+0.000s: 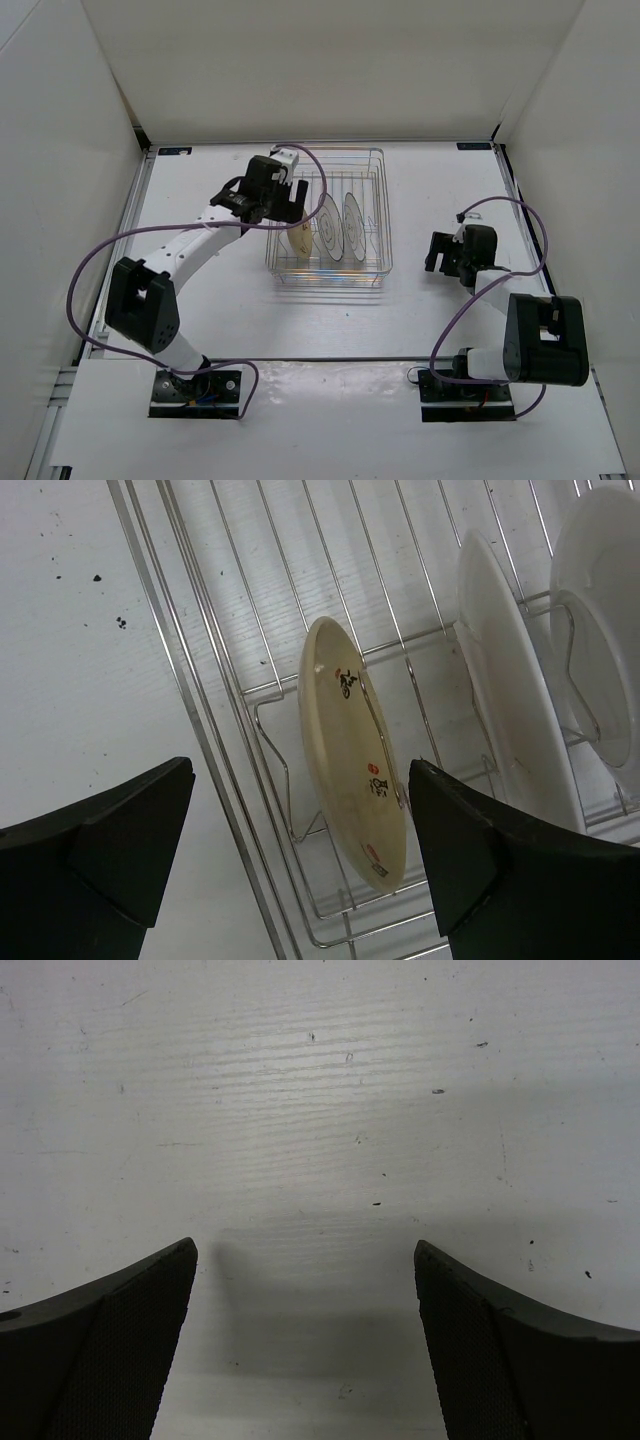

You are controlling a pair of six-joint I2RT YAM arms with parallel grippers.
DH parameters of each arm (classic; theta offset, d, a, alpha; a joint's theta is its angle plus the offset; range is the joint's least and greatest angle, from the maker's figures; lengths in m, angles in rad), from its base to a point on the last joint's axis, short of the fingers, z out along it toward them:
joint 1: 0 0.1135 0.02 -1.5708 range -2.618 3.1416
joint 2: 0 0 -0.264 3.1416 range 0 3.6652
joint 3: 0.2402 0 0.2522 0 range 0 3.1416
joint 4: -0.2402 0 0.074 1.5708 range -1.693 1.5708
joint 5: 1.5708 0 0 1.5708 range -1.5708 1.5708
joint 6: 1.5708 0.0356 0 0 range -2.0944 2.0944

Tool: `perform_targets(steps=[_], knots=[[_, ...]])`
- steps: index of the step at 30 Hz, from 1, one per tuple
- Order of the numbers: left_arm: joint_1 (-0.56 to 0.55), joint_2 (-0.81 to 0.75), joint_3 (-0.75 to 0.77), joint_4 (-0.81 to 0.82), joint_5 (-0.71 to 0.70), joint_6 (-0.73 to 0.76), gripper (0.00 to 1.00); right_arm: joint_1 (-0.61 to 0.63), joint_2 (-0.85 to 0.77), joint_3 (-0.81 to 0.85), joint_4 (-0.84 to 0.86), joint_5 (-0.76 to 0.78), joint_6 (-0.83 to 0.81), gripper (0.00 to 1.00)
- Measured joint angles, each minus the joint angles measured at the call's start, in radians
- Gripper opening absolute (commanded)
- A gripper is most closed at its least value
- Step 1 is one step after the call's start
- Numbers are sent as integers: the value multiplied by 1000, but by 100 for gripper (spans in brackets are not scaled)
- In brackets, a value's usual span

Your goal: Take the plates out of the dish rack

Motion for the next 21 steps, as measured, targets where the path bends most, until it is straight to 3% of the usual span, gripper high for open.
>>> perform_targets(steps=[8,21], knots=[[-30,70,55,-58,-41,10,90,0,5,6,-4,-1,0,90],[-42,173,130,-133,-49,11,57,0,27,33,-26,-5,0,90]])
